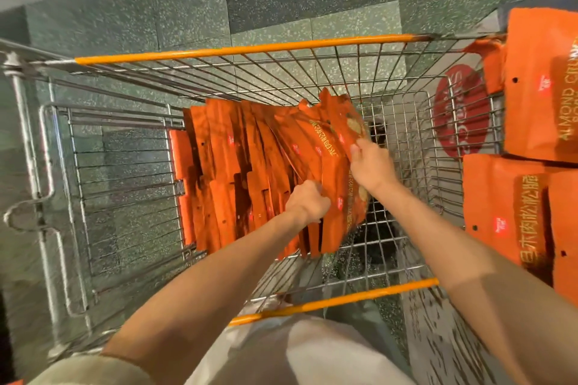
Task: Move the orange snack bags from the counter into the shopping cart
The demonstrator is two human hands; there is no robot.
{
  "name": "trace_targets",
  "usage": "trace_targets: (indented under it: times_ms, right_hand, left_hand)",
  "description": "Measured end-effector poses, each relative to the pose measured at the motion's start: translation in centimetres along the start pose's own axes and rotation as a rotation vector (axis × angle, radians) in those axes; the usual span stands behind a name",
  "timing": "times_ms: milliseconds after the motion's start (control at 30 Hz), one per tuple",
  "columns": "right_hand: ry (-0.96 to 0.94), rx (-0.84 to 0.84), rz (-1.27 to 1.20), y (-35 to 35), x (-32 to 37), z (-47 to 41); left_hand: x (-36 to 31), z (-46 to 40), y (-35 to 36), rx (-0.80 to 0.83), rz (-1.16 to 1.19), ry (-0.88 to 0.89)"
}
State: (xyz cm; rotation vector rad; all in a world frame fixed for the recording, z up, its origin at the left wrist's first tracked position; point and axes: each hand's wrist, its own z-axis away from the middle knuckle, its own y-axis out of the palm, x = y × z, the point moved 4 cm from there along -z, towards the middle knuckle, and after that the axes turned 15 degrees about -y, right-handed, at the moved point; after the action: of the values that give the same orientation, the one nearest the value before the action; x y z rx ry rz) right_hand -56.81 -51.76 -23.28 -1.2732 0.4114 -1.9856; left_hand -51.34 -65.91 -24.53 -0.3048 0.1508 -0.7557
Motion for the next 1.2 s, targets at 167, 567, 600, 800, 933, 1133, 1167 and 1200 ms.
trace_targets:
  times_ms: [167, 567, 600, 800, 933, 1133, 1167, 1200]
  right_hand:
    - [0.001, 0.114, -0.212, 0.0, 1.1, 0.7]
    - [-0.035, -0.026, -0.293, -4.3, 2.2, 7.6]
    - [-0.042, -0.048, -0.292, -4.9, 2.3, 8.5]
    - [-0.091, -0.201, -0.267, -8.5, 2.9, 17.4]
    - [-0.135, -0.265, -0.226, -10.4, 2.9, 23.9]
    - [-0.202, -0.385, -0.260, -12.3, 2.9, 32.9]
    - [-0.202, -0.397, -0.250, -12.3, 2.7, 34.1]
    - [-0.204, -0.408, -0.235, -12.3, 2.5, 35.3]
  left_hand:
    - [0.3, -0.2, 0.2, 0.024, 0.014, 0.026]
    - [0.0, 4.2, -1.5, -0.143, 0.005, 0.173]
    - [-0.1, 5.3, -1.8, -0.178, -0.001, 0.200]
    - [0.2, 11.9, -2.4, -0.353, 0.000, 0.376]
    - [0.8, 17.0, -1.5, -0.403, -0.019, 0.513]
    - [2.0, 23.3, 1.7, -0.424, 0.030, 0.678]
    - [2.2, 24.2, 2.4, -0.423, 0.026, 0.697]
    - [2.3, 24.8, 3.0, -0.416, 0.028, 0.709]
